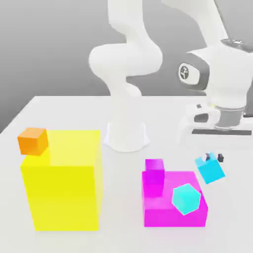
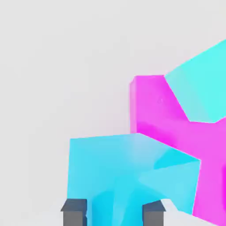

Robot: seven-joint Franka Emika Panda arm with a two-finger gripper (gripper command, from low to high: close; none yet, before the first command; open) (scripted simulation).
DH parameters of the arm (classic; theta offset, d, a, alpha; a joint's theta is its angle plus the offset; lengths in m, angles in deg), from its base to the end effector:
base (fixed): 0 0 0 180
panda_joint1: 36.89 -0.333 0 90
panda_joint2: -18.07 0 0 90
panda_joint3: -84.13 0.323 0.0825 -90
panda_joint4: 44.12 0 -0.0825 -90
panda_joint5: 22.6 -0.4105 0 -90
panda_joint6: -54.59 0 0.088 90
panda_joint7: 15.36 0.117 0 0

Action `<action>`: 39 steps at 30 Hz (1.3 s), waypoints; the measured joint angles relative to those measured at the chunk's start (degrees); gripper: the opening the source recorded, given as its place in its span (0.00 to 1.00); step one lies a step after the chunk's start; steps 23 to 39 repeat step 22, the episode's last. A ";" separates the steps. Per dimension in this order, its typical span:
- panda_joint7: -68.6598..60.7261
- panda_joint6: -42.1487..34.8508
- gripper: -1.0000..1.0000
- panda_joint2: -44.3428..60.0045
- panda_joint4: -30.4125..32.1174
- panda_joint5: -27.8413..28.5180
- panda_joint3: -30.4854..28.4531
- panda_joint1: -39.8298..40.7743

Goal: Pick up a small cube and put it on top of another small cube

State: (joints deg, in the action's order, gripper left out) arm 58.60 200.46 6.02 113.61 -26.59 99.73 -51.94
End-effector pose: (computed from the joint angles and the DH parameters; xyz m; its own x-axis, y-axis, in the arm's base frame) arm 0.3483 0.1980 0.2540 0.6826 -0.7306 0.0160 -0.7308 -0.6826 0.0068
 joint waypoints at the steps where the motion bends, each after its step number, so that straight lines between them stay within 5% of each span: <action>1: -1.57 -1.02 0.00 -2.04 1.04 -0.43 -1.11 0.30; 9: -11.74 -8.99 0.00 -18.31 9.43 -0.58 -9.32 4.27; 15: -12.93 1.98 0.00 -10.64 12.75 -0.45 -9.57 5.47; 16: -12.92 4.36 1.00 -8.70 13.19 -0.47 -9.44 5.53; 39: -12.88 5.54 1.00 -7.73 13.40 -0.44 -9.38 5.56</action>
